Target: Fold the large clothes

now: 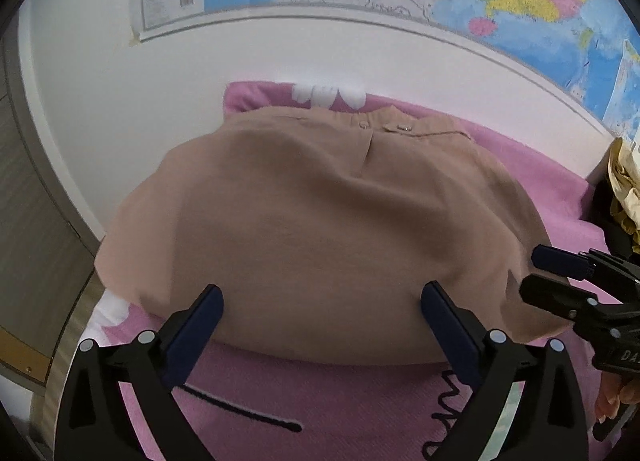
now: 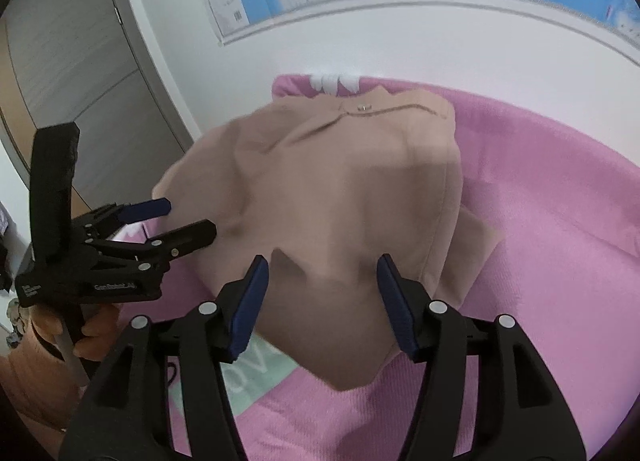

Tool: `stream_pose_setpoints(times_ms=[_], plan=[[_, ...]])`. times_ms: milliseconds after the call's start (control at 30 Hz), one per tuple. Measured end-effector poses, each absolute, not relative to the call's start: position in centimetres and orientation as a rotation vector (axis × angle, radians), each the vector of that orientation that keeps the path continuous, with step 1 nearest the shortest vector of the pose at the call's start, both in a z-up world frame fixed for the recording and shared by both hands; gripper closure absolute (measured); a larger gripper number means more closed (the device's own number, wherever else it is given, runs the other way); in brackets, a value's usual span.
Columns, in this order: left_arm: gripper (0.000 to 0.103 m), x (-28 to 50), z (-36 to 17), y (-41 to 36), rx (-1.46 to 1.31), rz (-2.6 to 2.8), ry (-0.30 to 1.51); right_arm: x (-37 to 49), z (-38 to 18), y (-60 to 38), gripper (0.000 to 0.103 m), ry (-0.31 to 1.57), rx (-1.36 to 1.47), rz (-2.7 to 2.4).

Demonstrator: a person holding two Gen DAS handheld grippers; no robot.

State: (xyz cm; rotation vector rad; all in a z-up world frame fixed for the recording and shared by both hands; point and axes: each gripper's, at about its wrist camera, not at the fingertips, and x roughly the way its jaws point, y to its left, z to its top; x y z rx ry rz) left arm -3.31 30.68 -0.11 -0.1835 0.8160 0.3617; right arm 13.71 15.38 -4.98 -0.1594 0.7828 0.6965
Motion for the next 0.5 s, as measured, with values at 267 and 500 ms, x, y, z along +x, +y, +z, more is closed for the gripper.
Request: stream_pose_setpoints(times_ms=[267,500], plan=[[0.007,-5.3,0.9,29.1,-0.198,0.366,0.773,11.7,-4.6,14.8,0.035,0.743,-0.165,0.687],[0.007,-6.7,1.1,27.8,-0.204,0.378,0.747,10.5,-4.5,14.5,0.02,0.7,-0.18,0.672]])
